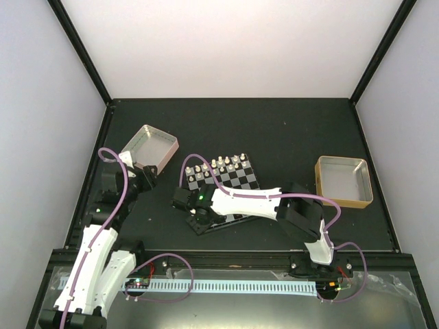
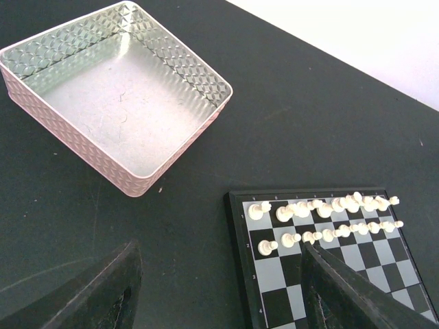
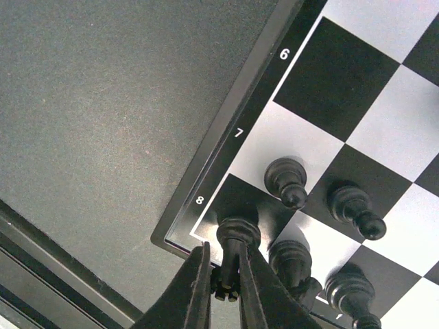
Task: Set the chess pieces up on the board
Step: Place the chess piece on the chessboard, then move the chess piece to the chessboard, then pick up the chess piece from the chessboard.
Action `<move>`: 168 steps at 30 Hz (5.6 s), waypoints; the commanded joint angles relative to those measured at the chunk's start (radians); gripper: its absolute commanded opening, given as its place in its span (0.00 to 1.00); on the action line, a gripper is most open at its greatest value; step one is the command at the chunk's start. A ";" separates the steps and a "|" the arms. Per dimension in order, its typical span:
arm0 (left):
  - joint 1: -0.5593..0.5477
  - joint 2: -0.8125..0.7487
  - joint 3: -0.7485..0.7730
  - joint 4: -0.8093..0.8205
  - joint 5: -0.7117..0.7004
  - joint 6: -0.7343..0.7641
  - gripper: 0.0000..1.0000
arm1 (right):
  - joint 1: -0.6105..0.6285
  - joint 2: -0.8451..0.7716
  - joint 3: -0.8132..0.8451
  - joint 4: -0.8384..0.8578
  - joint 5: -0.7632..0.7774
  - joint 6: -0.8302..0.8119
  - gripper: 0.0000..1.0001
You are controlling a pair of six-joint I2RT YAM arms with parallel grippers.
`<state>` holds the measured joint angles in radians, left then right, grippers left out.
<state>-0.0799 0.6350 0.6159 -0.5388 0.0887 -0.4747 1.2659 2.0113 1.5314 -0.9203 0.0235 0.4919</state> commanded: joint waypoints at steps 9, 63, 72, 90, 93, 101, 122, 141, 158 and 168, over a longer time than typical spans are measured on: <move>-0.003 0.002 0.010 -0.011 -0.016 -0.018 0.65 | 0.000 -0.021 -0.001 0.020 0.004 0.011 0.20; -0.004 0.017 0.000 0.027 0.166 0.025 0.69 | -0.255 0.082 0.130 -0.102 -0.016 -0.131 0.25; -0.003 0.022 0.004 0.026 0.158 0.030 0.69 | -0.255 0.116 0.169 -0.137 -0.021 -0.148 0.11; -0.006 0.017 0.001 0.026 0.156 0.032 0.70 | -0.253 -0.008 0.037 -0.103 -0.085 -0.142 0.02; -0.005 0.016 -0.001 0.027 0.157 0.031 0.70 | -0.253 -0.019 0.020 -0.094 -0.108 -0.144 0.02; -0.005 0.015 -0.007 0.031 0.158 0.027 0.70 | -0.236 -0.025 0.012 -0.096 -0.134 -0.150 0.02; -0.006 0.003 -0.007 0.019 0.139 0.024 0.70 | -0.227 -0.038 0.078 -0.051 -0.060 -0.032 0.34; -0.020 -0.029 0.001 -0.012 0.108 0.014 0.71 | -0.229 0.138 0.223 -0.127 0.053 0.340 0.33; -0.032 -0.016 0.049 -0.029 0.114 -0.004 0.71 | -0.229 0.229 0.302 -0.189 0.029 0.371 0.24; -0.033 -0.005 0.085 -0.047 0.102 -0.006 0.71 | -0.229 0.200 0.282 -0.160 0.029 0.352 0.05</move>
<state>-0.1066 0.6239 0.6514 -0.5667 0.2047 -0.4732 1.0328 2.2272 1.8156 -1.0920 0.0429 0.8471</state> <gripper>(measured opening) 0.713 0.134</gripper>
